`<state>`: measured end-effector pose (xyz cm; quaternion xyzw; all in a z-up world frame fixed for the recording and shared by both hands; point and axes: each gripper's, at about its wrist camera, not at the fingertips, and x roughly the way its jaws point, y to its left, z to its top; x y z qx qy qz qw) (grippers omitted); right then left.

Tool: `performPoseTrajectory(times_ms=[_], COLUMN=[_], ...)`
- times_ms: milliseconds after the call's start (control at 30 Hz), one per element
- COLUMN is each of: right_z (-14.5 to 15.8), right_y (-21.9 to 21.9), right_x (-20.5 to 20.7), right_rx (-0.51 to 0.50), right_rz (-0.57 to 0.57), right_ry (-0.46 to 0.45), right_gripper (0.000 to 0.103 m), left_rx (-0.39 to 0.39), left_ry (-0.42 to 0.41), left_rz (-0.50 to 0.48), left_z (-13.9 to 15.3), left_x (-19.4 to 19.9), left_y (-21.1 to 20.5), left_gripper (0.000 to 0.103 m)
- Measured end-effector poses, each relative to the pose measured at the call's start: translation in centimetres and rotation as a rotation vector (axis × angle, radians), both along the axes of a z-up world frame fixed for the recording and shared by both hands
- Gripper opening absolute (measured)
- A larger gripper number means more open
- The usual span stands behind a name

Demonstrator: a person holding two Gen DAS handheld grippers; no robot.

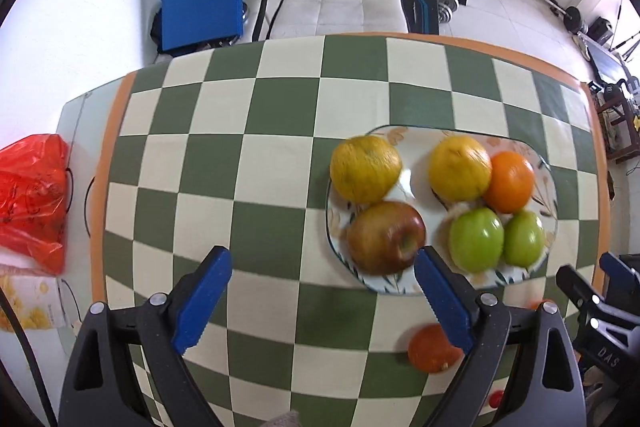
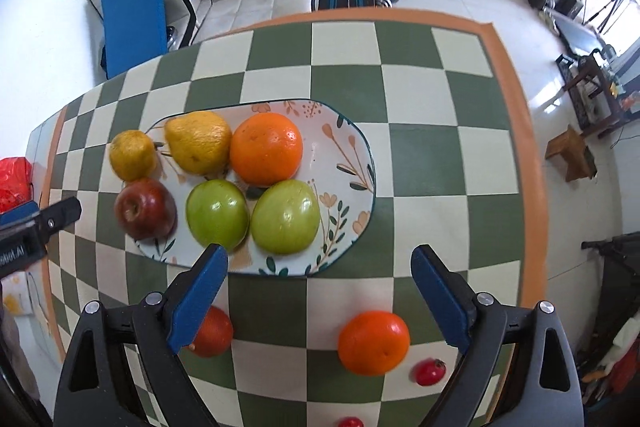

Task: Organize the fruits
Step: 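Place the yellow pear with left while right places the green apple on the plate, then withdraw both tools from the plate toward the remaining oranges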

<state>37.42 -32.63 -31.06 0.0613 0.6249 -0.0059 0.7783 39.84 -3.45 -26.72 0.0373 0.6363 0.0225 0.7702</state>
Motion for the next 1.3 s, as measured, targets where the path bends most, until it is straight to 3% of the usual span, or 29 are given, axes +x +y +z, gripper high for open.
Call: performPoseTrajectory(times_ms=[333,767,1067,1300], right_z=[6.2,14.2,19.2,20.6], right_y=[0.1,0.0,0.8,0.9], right_x=[-5.6,-12.6,-16.0,-17.7], right_rx=[-0.026,0.003,-0.012,-0.004], right_rz=[0.003,0.001,0.018,0.013], right_ry=[-0.126,-0.255,-0.347,-0.366], right_gripper=[0.095,0.095,0.095,0.095], left_rx=[-0.015,-0.060,-0.091,-0.112], left_ry=[-0.150,-0.283,-0.340,-0.353], left_rz=[-0.002,-0.035,-0.054,-0.056], left_z=[6.0,13.0,16.2,17.2], left_x=[-6.7,-13.2,-16.5,-17.8], left_y=[-1.1,-1.9,-2.4,-2.4], left_gripper=[0.093,0.093,0.093,0.093])
